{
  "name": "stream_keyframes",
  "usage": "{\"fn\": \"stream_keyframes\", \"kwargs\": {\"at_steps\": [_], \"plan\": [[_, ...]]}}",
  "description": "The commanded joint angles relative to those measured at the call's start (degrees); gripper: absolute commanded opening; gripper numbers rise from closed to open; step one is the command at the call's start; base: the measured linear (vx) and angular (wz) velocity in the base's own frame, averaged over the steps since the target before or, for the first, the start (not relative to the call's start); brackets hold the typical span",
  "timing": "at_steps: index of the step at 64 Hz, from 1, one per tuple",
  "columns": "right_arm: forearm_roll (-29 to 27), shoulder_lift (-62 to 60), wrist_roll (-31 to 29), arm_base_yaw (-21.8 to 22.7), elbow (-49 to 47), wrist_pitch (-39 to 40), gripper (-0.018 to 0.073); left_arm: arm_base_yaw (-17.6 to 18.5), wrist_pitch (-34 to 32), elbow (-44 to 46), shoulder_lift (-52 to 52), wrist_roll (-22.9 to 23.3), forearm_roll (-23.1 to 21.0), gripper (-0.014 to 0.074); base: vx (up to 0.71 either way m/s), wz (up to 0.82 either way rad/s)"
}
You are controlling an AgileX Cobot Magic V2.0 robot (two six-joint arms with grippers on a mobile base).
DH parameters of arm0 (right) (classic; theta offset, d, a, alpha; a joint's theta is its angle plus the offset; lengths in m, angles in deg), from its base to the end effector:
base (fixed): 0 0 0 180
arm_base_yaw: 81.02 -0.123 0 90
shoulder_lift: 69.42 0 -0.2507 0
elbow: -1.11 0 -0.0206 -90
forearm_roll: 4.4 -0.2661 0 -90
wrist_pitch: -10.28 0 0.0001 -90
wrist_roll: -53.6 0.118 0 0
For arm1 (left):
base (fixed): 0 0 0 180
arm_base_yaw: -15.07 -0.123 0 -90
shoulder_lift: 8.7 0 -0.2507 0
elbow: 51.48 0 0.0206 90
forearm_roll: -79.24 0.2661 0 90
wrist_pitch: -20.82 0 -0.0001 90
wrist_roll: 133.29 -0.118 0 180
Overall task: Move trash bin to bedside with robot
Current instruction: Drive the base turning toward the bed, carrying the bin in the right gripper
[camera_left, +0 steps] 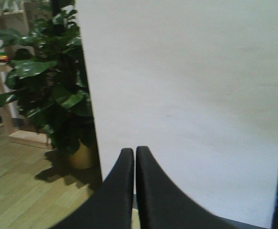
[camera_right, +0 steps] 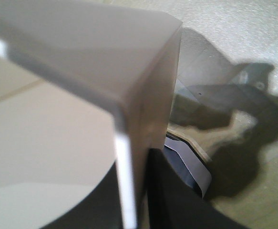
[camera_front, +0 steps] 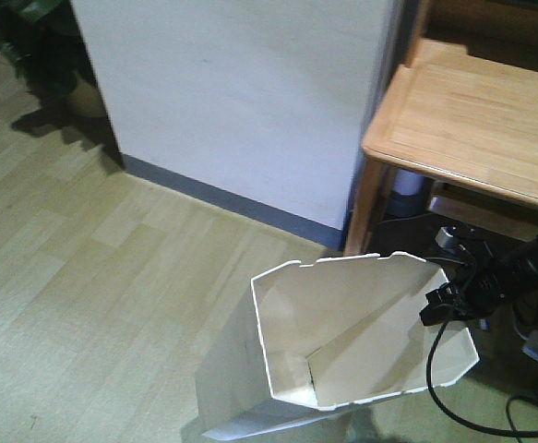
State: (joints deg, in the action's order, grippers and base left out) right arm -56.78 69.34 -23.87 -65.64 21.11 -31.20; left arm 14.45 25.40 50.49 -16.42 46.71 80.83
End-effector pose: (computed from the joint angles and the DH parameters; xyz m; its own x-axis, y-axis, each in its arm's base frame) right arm 0.2976 -0.0176 -0.0519 -0.9581 -0.2209 -0.1821 -0.2839 0.8162 0.5032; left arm 0.1334 0.0017 0.1962 -0.0061 0.0276 -0.9996 -0.0129 0.9995 0.0277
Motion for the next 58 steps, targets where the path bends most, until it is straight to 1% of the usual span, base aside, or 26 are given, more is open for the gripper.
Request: {"fn": "stream_keyframes", "kwargs": {"at_steps": [1, 40, 58], "plan": [[-4.8, -4.0, 0.1, 0.2, -0.6, -12.3, -0.0003, 0.4, -4.2, -0.7, 0.4, 0.8, -0.5, -0.0006, -0.04, 0.42], [-4.8, -4.0, 0.1, 0.2, -0.6, -12.1, -0.0003, 0.4, -4.2, -0.7, 0.4, 0.8, -0.5, -0.0006, 0.03, 0.33], [-4.8, -4.0, 0.1, 0.2, -0.6, -12.1, -0.0003, 0.4, -4.2, -0.7, 0.4, 0.8, -0.5, -0.0006, 0.07, 0.42]]}}
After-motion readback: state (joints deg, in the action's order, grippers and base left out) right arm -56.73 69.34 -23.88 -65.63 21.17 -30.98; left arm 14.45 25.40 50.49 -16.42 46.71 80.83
